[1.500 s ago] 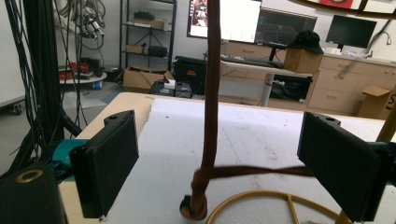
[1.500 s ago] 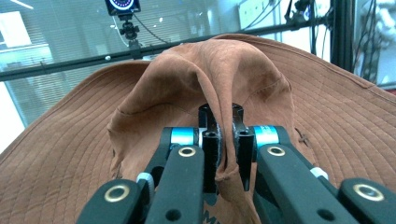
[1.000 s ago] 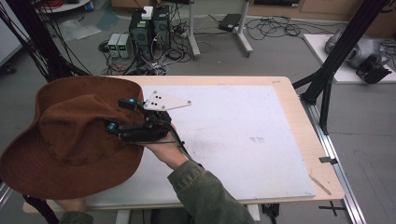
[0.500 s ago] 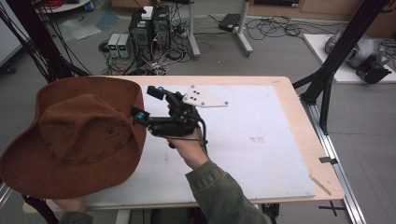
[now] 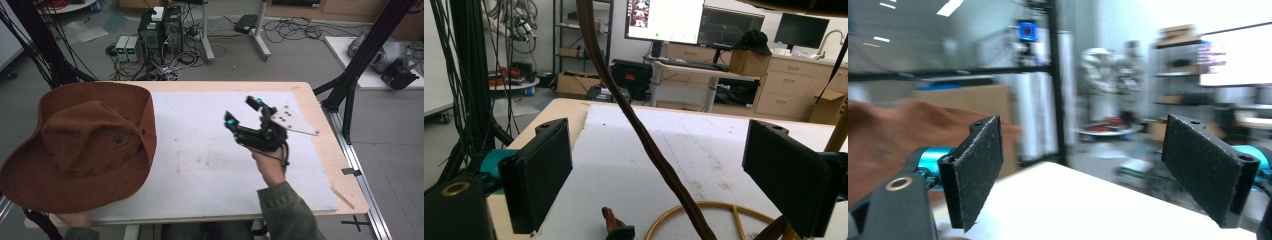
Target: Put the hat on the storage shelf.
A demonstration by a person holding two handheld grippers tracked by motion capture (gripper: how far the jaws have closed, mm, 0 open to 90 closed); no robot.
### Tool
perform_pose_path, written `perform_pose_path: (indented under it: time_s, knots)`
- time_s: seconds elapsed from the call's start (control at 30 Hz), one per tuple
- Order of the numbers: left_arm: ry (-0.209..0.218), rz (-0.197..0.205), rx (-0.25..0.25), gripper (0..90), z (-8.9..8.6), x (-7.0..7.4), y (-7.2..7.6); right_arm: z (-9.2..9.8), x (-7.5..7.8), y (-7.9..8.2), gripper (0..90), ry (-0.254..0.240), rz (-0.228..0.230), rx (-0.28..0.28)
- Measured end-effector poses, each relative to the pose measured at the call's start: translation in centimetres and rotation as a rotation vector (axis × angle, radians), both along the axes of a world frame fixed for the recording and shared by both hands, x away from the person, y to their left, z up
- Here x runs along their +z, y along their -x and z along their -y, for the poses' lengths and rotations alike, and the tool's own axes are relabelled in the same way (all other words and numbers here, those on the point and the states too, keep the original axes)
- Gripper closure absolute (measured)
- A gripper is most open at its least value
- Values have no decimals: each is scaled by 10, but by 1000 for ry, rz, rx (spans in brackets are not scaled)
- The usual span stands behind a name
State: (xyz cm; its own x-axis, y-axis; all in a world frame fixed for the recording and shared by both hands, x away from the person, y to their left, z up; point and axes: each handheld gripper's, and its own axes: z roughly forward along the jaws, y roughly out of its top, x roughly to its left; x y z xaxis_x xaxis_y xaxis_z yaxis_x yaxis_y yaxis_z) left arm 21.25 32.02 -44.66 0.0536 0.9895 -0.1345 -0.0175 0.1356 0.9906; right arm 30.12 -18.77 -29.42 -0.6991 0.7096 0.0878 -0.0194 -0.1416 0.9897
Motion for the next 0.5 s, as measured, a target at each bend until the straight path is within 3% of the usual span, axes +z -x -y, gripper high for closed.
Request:
perform_pose_path:
  time_s: [0.13, 0.17, 0.2, 0.23, 0.37, 0.4, 0.5]
  knots:
    - [-7, -2, 0, 128, 0, 0, 0, 45, -13, 6, 153, 15, -18, -142]
    - [-8, -2, 2, 128, 0, 0, 1, 45, -13, 6, 153, 15, -18, -142]
    - [-9, -3, 3, 128, -1, 0, 1, 64, -20, 11, 151, 24, -11, -219]
    - [-7, -3, 4, 128, -1, 0, 1, 73, -24, 14, 149, 23, -9, -253]
    - [-4, -2, 7, 128, -2, 0, 1, 103, -38, 24, 144, 21, -28, -377]
    - [-4, -3, 8, 128, -2, 0, 2, 103, -38, 24, 144, 21, -28, -377]
    - [-6, -3, 9, 128, -2, 0, 2, 125, -58, 33, 138, 16, -59, -487]
